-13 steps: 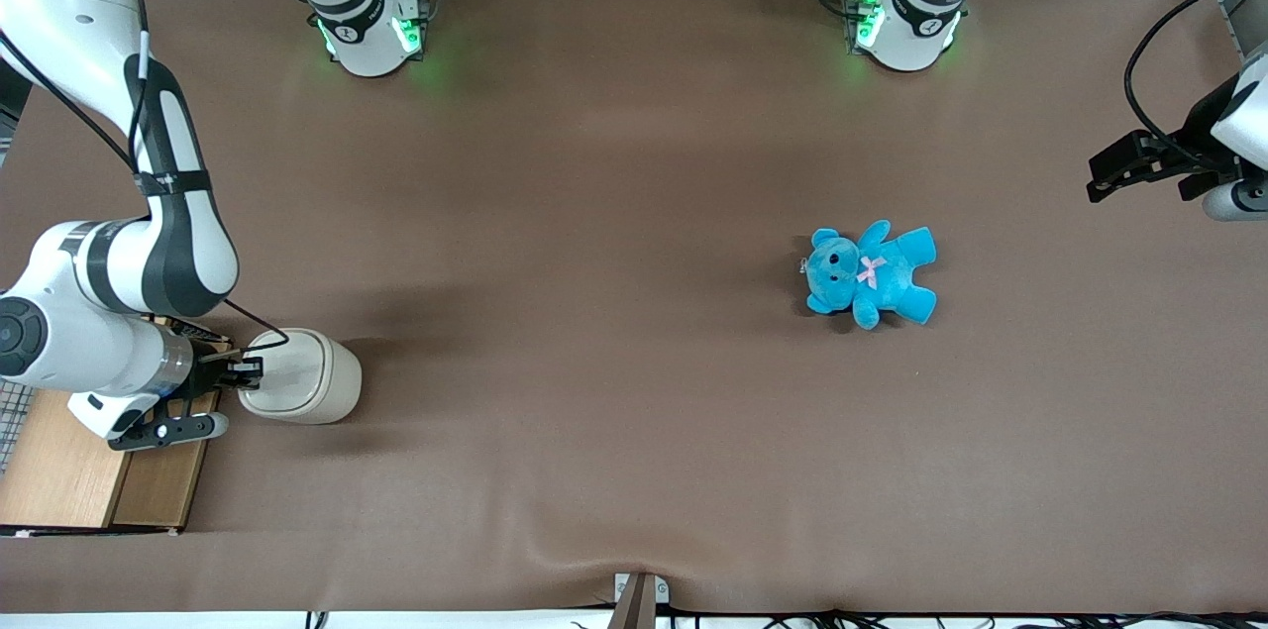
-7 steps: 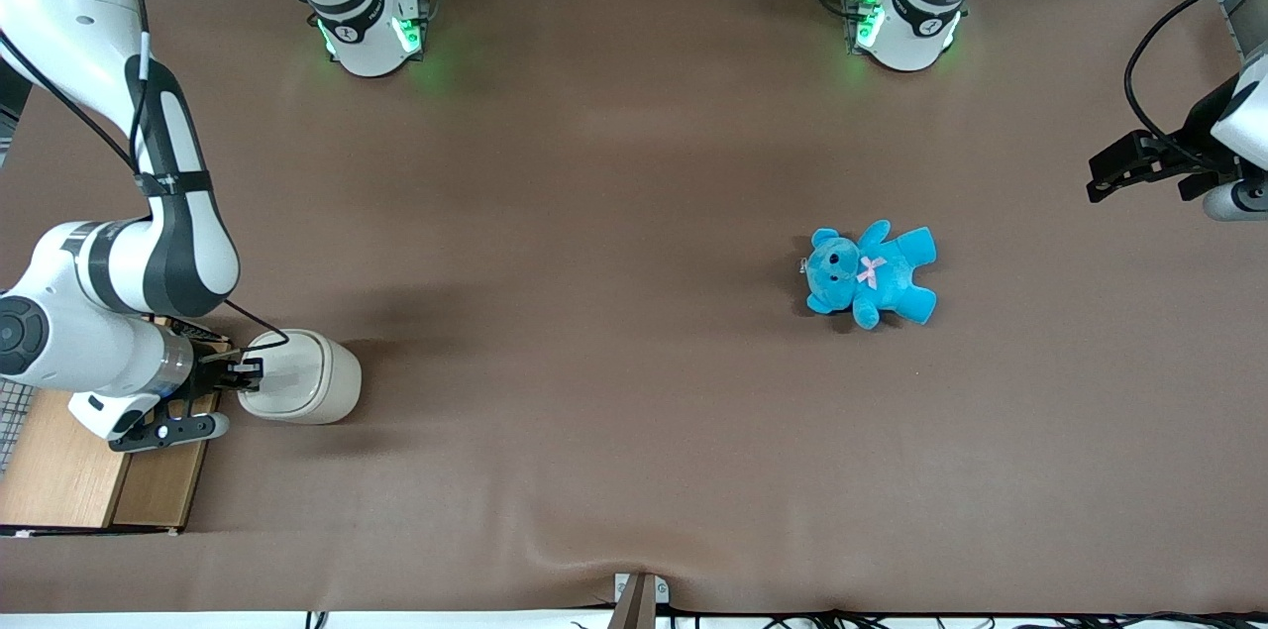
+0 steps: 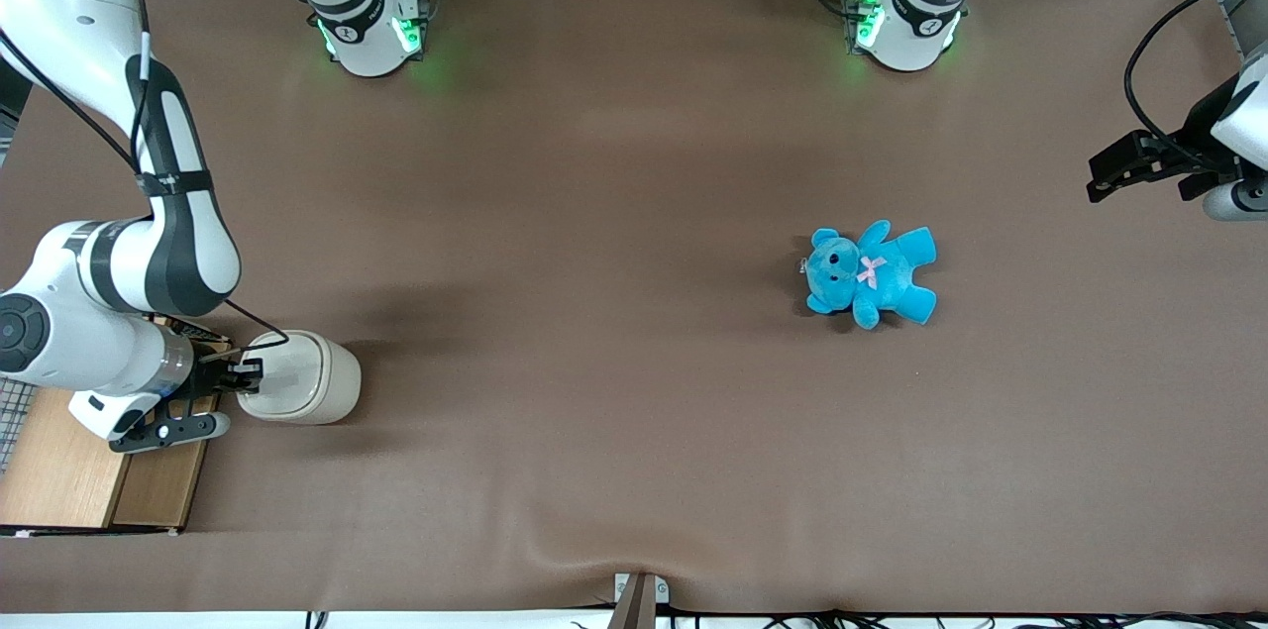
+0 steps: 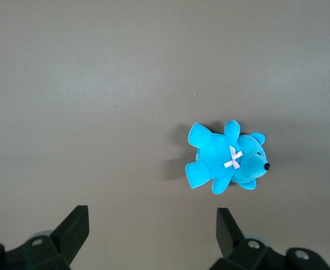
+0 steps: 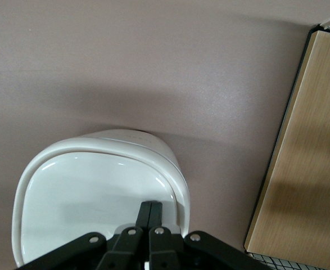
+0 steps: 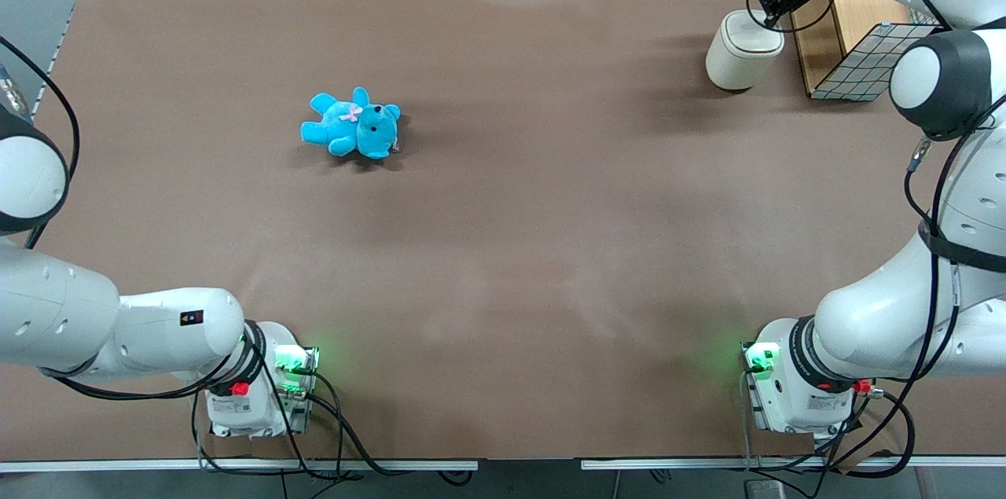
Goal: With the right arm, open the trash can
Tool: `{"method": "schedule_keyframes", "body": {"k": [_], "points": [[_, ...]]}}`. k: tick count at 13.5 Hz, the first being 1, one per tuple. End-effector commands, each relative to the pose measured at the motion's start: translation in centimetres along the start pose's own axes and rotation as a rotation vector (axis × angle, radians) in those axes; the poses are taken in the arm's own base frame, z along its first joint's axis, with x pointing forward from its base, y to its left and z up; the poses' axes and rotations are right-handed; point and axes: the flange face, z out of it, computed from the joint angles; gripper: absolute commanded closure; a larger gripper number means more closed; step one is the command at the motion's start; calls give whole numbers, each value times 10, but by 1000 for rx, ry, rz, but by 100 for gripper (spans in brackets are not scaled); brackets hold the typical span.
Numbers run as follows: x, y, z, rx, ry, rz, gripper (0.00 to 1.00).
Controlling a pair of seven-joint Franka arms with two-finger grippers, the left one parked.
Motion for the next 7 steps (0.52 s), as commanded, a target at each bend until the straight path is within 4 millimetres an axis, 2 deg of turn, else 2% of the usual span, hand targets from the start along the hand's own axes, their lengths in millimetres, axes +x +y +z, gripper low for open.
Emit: {"method": "schedule_keyframes", "body": {"k": [1,2,7], "points": [[-1,-6,-1,12,-29,-9,100],[1,-6,-15,15,-45,-10,100],[2,-17,-26,19,-84,13,100]]}}
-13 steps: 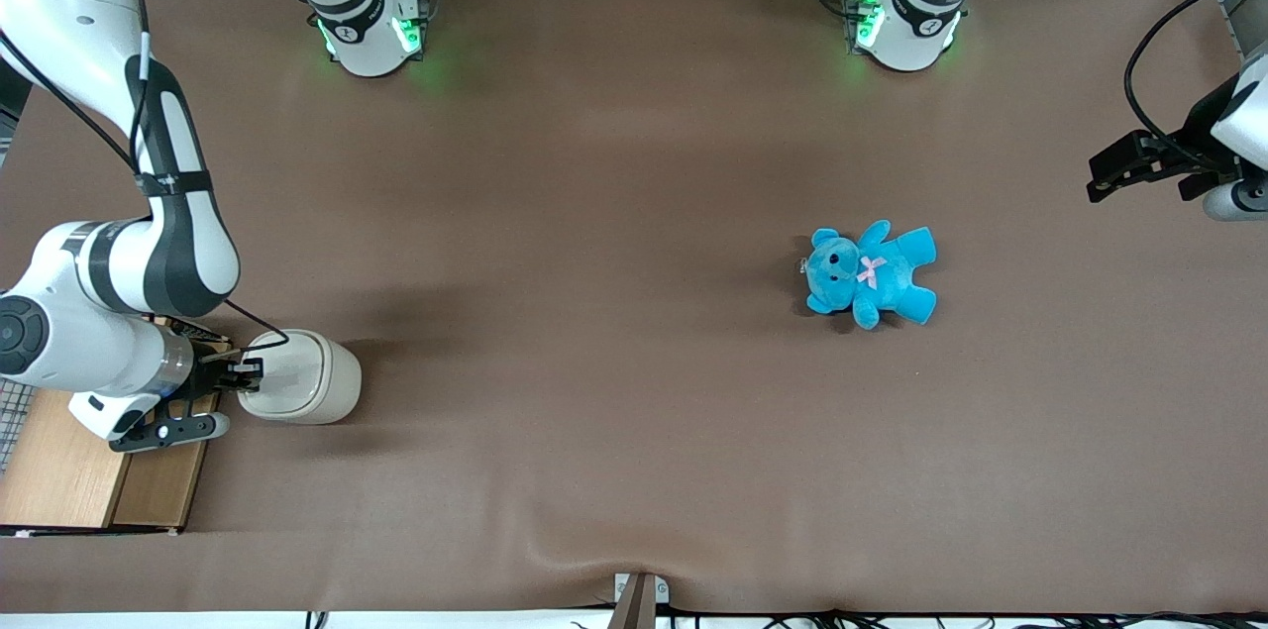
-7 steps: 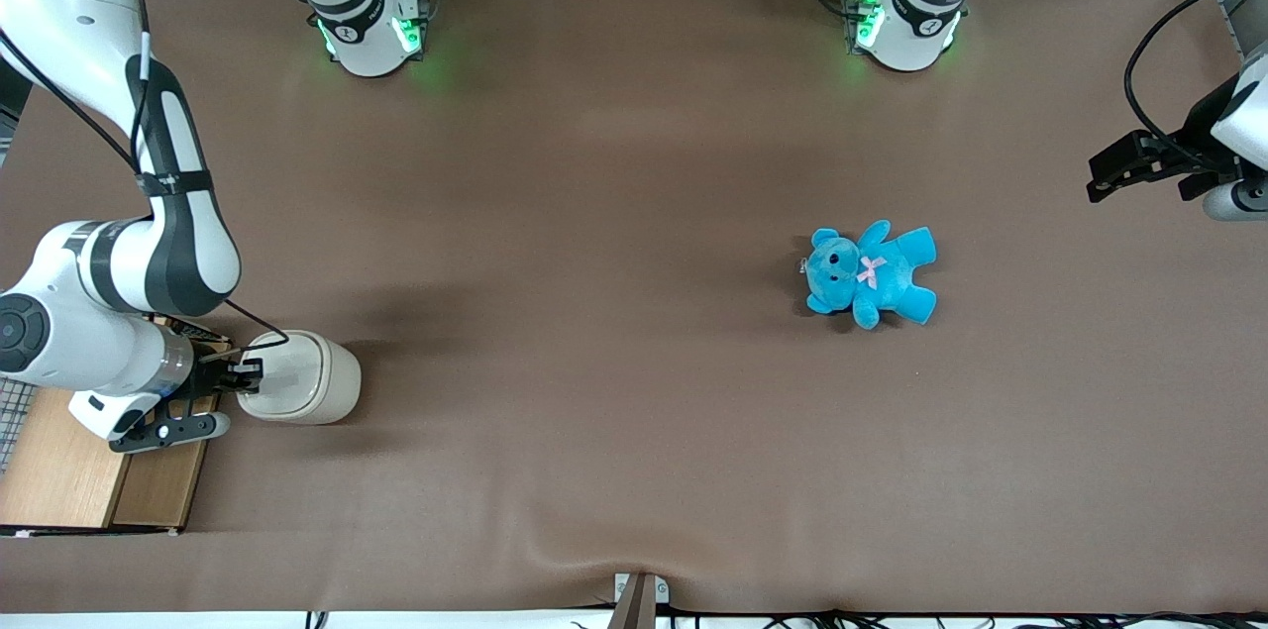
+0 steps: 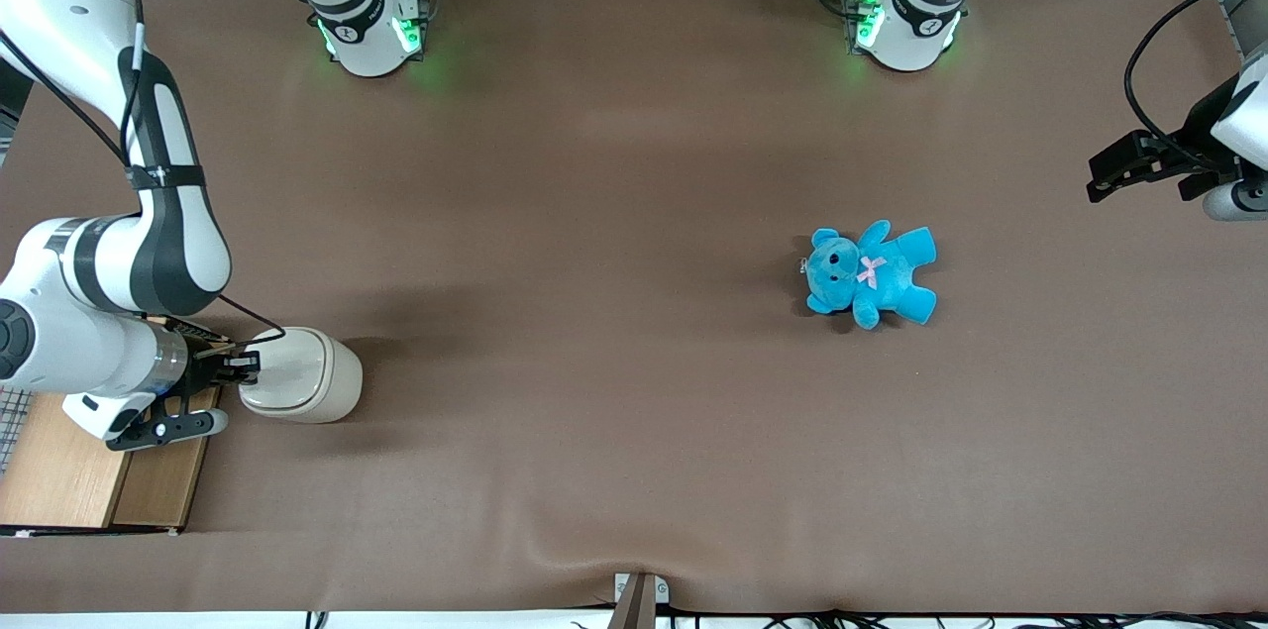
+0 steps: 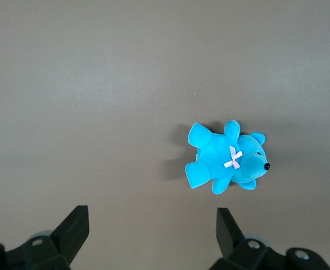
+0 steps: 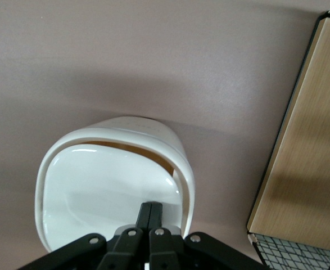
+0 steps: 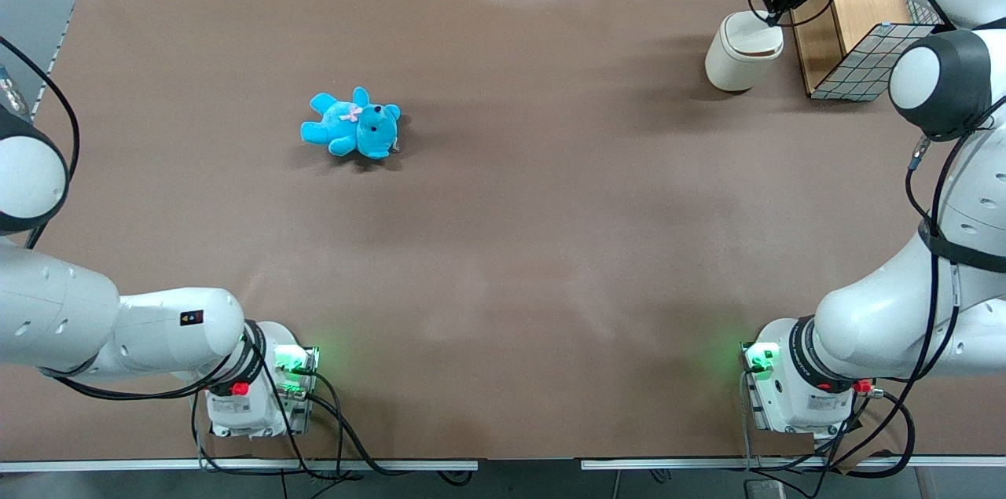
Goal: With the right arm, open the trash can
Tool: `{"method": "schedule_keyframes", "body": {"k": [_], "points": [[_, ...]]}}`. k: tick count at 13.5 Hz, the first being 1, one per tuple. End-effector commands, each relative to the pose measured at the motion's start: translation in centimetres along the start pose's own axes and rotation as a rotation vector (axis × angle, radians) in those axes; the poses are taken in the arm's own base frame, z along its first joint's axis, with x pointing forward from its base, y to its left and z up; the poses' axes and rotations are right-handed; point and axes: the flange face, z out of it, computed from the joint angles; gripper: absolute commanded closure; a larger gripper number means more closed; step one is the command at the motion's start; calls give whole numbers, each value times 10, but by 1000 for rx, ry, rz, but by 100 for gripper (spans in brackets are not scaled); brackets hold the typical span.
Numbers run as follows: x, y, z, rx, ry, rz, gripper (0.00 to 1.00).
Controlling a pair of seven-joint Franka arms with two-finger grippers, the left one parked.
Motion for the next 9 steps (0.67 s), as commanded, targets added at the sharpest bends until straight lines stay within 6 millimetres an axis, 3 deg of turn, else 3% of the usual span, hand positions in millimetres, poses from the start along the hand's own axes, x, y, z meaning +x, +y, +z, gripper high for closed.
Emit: {"method": "schedule_keyframes", "body": {"k": [1,3,6,9], "points": [[2,-11,-18,4,-36,23,100],[1,-22,-38,10,-80,50,100],[-4,-32,-46,48,-119,55,100],[-12,-36,-77,52,-125,49,100]]}}
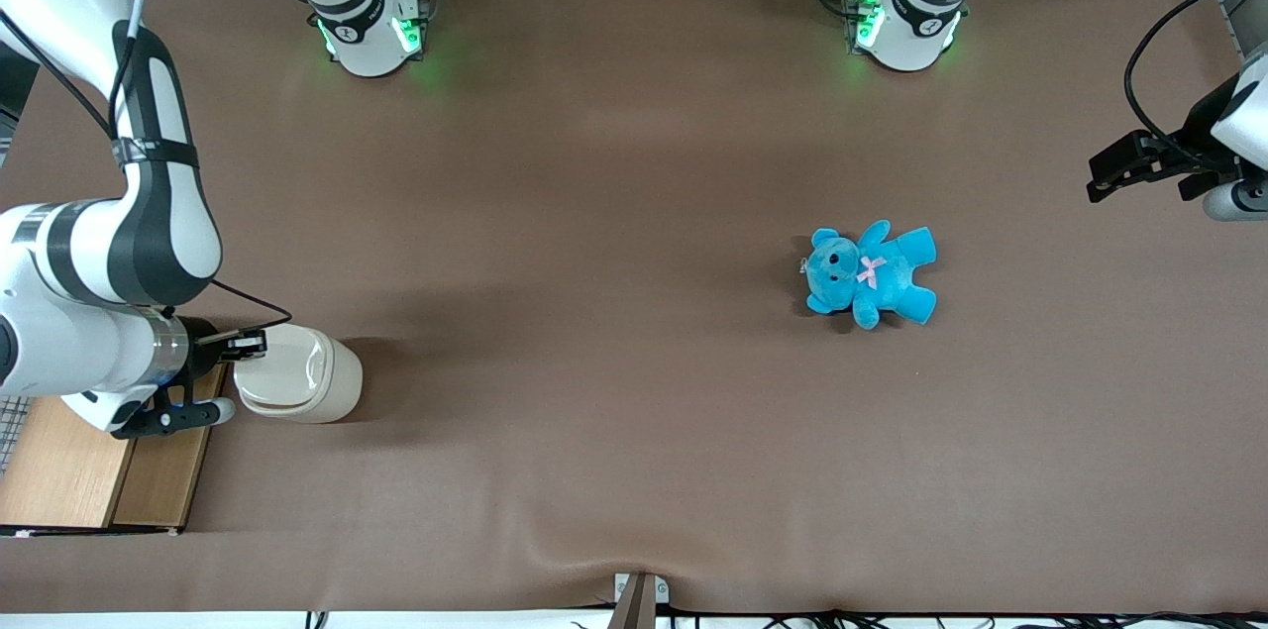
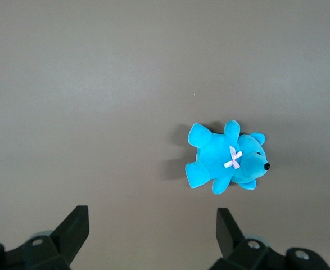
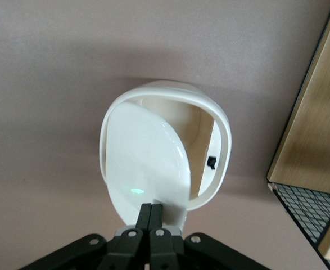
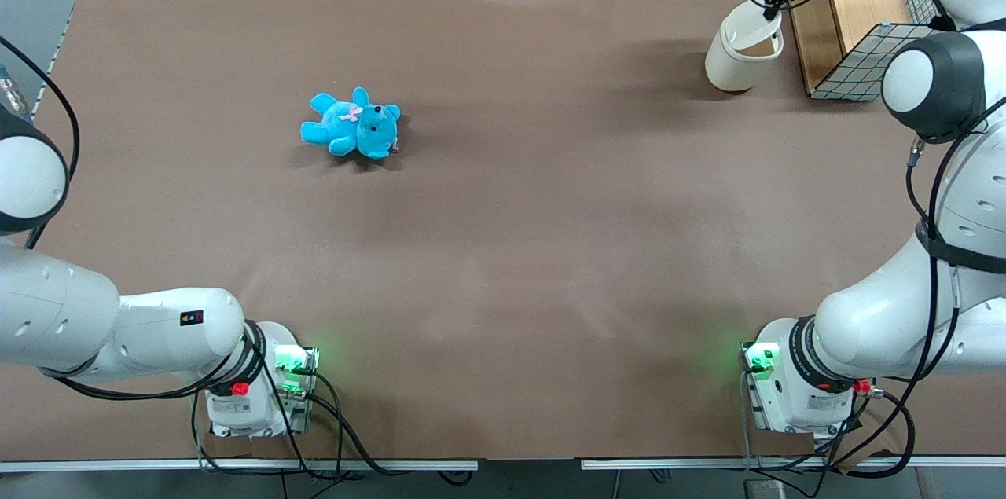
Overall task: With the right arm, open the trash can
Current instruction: 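Lift the right gripper up and away from the open trash can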
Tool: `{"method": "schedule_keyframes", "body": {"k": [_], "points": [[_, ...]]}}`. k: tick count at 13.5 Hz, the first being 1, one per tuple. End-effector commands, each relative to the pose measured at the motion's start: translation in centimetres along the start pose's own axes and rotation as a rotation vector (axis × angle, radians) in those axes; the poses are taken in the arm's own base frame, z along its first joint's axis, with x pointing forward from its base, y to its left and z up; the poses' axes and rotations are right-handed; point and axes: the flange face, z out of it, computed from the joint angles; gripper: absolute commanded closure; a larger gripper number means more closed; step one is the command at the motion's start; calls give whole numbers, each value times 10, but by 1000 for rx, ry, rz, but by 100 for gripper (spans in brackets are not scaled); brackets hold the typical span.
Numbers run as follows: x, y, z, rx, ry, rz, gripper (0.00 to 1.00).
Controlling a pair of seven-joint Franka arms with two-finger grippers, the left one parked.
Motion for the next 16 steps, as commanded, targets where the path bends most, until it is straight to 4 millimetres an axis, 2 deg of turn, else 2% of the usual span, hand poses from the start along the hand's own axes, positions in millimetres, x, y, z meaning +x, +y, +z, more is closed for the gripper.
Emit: {"method": "schedule_keyframes", "body": {"k": [1,2,3,4,5,6,7,11,14,16], "points": [[-14,-6,-29,18,-4,13,100],[-17,-8,-37,21,7,11,100],[-22,-10,-49,28,17,12,93],[-27,-13,-54,51,11,12,80],[-33,-14,-64,70,19,17,64],[-40,-12,-81,73,45,33,36],[-45,-9,-88,74,54,67,0],[-71,6,-121,74,69,103,0],[-105,13,-169,64,145,118,0],[-128,17,-189,58,165,122,0]]}}
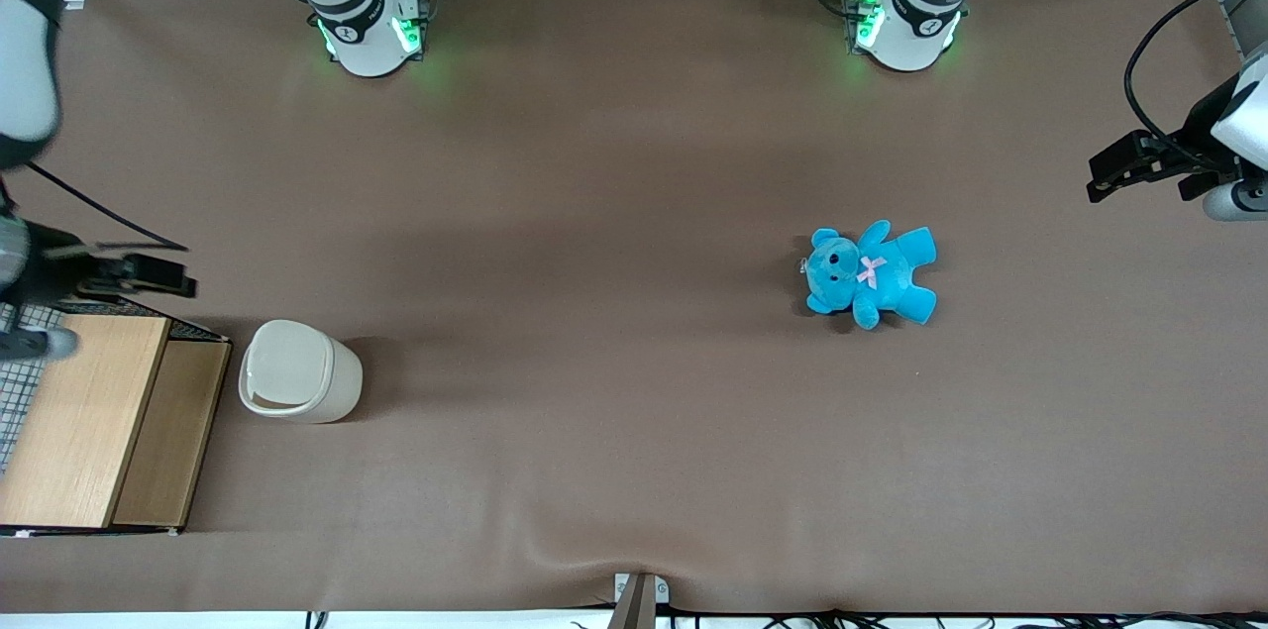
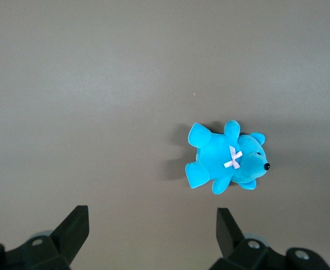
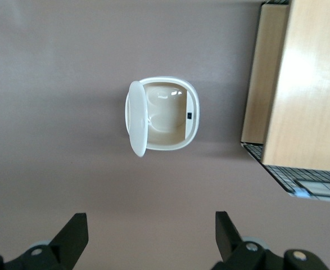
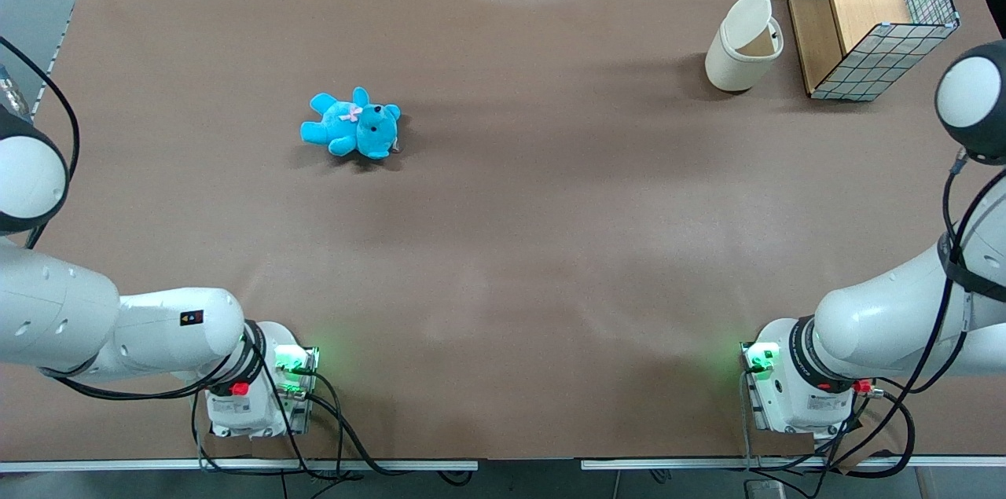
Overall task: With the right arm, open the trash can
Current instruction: 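Lift the right gripper up and away from the open trash can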
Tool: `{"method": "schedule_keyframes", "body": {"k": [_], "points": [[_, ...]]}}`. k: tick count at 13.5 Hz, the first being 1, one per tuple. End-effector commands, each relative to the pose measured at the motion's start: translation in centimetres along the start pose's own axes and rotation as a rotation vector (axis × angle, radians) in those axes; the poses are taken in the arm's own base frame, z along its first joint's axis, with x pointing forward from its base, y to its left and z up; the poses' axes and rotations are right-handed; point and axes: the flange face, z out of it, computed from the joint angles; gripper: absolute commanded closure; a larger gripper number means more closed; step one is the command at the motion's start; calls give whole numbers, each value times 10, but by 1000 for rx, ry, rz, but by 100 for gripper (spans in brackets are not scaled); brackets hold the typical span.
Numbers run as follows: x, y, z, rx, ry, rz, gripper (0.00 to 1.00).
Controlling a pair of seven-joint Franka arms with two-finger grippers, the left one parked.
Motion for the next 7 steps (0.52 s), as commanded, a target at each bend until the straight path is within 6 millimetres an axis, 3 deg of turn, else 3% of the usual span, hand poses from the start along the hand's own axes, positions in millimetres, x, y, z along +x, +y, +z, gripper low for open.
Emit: {"method": "schedule_keyframes", "body": {"k": [1,7], "points": [[-35,4,-32,11,30,17,0],[-86,-7,-55,-4,58,18,0]]}}
